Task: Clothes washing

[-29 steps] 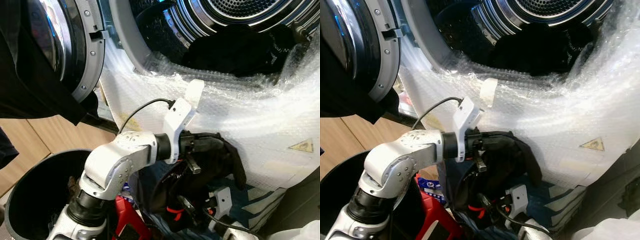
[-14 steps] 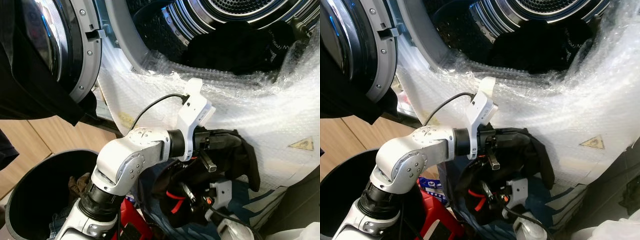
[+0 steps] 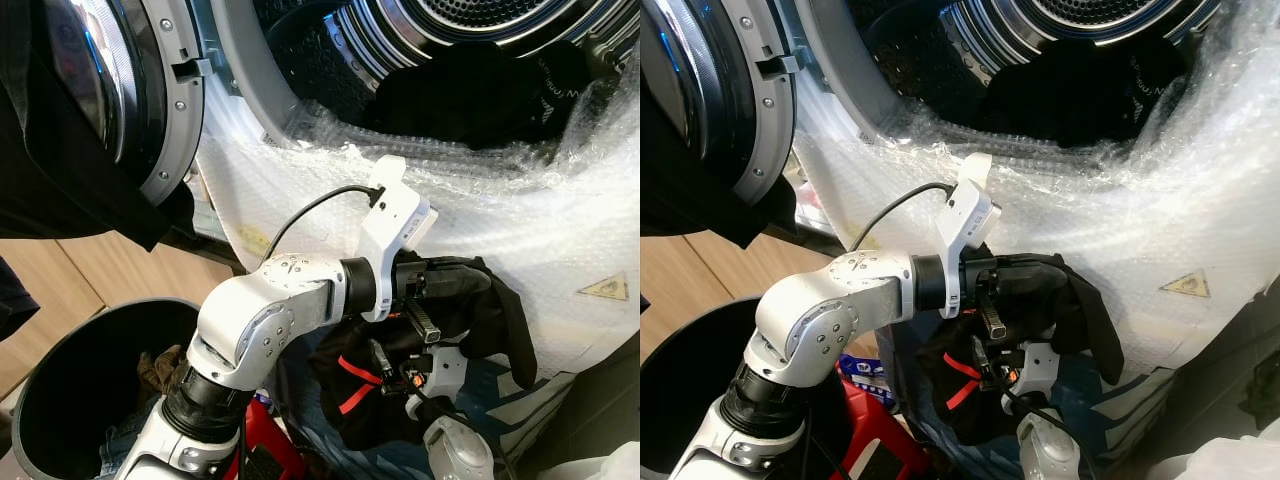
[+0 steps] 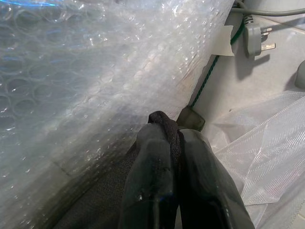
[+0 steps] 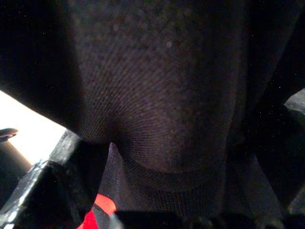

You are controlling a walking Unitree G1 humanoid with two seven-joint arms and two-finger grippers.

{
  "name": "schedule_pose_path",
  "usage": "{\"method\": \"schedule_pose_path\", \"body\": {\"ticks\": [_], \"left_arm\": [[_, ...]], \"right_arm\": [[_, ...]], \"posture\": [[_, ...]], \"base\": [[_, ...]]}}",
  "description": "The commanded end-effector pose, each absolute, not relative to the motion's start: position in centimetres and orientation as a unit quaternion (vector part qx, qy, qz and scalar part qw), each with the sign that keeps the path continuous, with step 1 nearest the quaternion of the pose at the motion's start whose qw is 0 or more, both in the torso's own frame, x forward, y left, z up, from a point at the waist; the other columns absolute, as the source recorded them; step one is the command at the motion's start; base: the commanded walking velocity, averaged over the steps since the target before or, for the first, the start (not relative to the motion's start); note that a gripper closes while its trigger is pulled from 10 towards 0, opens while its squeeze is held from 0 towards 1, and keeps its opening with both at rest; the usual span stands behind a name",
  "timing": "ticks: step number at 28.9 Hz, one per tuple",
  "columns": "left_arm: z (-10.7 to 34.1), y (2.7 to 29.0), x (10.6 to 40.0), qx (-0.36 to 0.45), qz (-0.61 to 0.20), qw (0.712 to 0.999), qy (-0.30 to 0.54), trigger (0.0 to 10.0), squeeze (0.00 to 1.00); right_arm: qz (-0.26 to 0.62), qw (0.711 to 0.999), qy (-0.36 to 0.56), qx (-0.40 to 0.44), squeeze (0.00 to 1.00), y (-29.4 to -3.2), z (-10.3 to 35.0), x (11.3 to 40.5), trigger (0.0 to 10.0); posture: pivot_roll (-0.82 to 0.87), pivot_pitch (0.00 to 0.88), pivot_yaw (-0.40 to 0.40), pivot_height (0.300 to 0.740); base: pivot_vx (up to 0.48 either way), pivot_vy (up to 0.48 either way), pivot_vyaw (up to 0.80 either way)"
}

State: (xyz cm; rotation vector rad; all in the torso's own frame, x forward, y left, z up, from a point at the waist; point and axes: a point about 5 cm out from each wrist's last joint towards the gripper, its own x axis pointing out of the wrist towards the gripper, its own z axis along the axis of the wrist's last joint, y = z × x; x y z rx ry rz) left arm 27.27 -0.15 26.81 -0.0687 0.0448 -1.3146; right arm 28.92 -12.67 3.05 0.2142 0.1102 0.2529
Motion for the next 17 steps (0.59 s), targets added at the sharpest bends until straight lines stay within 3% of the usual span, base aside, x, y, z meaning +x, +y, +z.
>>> {"method": "schedule_pose_path", "body": {"ticks": [1, 17], "left_arm": [[28.4, -0.4, 26.5, -0.035, -0.630, 0.776, -0.016, 0.0, 0.00], [28.2, -0.4, 26.6, -0.037, -0.624, 0.780, -0.015, 0.0, 0.00]], "right_arm": [[0.132, 0.983, 0.059, 0.110, 0.00, -11.9, 3.2, 29.2, 0.0], [0.183, 0.973, 0.035, 0.135, 0.00, -10.6, 3.7, 28.9, 0.0]], "posture": [[-0.02, 0.038, 0.091, 0.740], [-0.02, 0.039, 0.085, 0.740]], "base": [[0.000, 0.000, 0.00], [0.000, 0.000, 0.00]]}}
